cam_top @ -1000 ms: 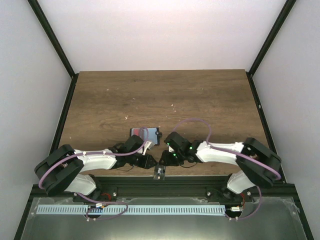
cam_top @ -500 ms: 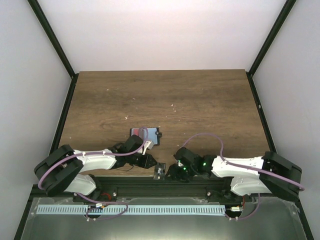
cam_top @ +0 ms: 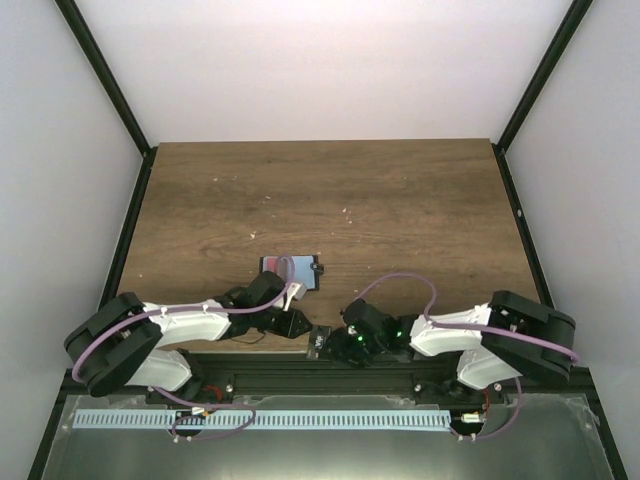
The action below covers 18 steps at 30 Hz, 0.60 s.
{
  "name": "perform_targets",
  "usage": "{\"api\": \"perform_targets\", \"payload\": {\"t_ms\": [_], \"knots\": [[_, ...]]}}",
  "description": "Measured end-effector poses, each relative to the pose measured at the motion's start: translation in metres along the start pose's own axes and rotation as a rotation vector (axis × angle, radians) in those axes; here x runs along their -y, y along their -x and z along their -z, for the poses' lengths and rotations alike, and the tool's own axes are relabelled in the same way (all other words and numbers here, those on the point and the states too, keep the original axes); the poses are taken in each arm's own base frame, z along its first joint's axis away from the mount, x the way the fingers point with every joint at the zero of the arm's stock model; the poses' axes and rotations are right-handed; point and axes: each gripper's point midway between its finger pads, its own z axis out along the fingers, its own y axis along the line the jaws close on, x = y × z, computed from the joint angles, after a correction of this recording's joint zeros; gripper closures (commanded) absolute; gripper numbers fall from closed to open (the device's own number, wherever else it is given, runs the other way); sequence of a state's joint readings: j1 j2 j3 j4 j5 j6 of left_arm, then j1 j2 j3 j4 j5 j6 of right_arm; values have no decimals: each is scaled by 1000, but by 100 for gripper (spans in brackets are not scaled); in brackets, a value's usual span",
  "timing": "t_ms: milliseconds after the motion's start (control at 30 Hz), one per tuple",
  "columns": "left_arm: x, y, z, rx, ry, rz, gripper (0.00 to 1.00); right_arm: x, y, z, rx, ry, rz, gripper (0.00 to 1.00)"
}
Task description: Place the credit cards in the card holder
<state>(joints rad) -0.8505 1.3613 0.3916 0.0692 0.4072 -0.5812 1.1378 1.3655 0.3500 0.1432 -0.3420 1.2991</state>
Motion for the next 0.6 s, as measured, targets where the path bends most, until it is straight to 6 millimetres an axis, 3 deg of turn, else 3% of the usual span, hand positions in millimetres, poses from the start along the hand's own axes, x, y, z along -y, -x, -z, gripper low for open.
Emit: {"api": "perform_targets", "payload": {"t_ms": [233, 500, 600], "knots": [[-1, -2, 1, -3, 5, 1, 75, -6, 2, -9, 11, 57, -16, 67], [0, 1, 6, 13, 14, -2, 75, -3, 5, -11, 38, 77, -20, 97], [2, 6, 14, 44, 30, -9, 74, -16, 10, -5, 64, 128, 2, 99]]}}
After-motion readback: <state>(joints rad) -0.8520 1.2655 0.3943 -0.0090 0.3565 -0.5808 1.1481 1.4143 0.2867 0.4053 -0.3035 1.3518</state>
